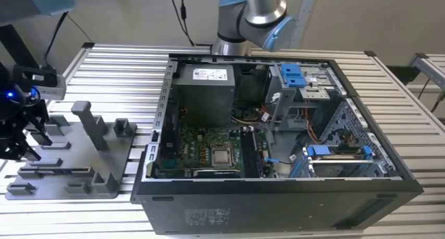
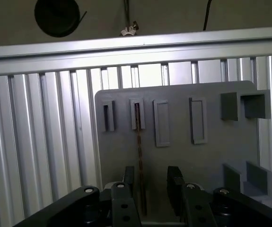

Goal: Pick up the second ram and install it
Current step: 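Pick up the second ram and move it above second insertion slot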

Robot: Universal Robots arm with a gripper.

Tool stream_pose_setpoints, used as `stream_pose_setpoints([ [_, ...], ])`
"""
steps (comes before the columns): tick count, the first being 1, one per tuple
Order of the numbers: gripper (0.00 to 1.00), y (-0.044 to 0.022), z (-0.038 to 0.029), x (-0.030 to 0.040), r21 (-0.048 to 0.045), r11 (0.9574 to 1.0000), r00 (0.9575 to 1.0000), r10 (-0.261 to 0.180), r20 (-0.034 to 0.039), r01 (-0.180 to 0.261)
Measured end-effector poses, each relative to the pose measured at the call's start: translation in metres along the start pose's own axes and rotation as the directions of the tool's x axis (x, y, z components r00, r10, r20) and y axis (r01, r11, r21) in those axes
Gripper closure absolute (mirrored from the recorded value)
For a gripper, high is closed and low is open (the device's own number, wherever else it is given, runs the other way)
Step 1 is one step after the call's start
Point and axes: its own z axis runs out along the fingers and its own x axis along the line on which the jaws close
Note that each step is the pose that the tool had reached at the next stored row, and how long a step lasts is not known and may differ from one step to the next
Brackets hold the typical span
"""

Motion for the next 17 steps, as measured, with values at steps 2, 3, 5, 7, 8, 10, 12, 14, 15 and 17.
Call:
stream_pose_setpoints([
  [2,0.58,0.0,0.002,0.0001,0.0002,1.0,1.0,0.0,0.0009,0.0],
  [3,0.58,-0.0001,0.0032,0.0002,0.0003,1.0,1.0,0.0,0.0014,0.0],
  [5,0.58,-0.0001,0.0058,0.0003,0.0004,1.0,1.0,0.0,0.002,0.0],
  [7,0.58,-0.0002,0.009,0.0004,0.0005,1.0,1.0,0.0,0.0021,0.0],
  [8,0.58,-0.0002,0.0108,0.0005,0.0002,1.0,1.0,-0.001,0.002,0.001],
  [10,0.58,-0.0003,0.0145,0.0009,0.0,1.0,1.0,-0.005,0.0021,0.005],
  [12,0.58,-0.0003,0.017,0.0017,0.0004,1.0,0.9999,-0.009,0.0051,0.009],
  [14,0.58,-0.0004,0.0189,0.0023,0.0033,0.9999,0.9999,-0.013,0.0109,0.013],
  [15,0.58,-0.0004,0.0198,0.0024,0.0036,0.9999,0.9998,-0.014,0.0118,0.014],
  [17,0.58,-0.0005,0.02,0.0025,0.0035,0.9999,0.9998,-0.015,0.0118,0.015],
])
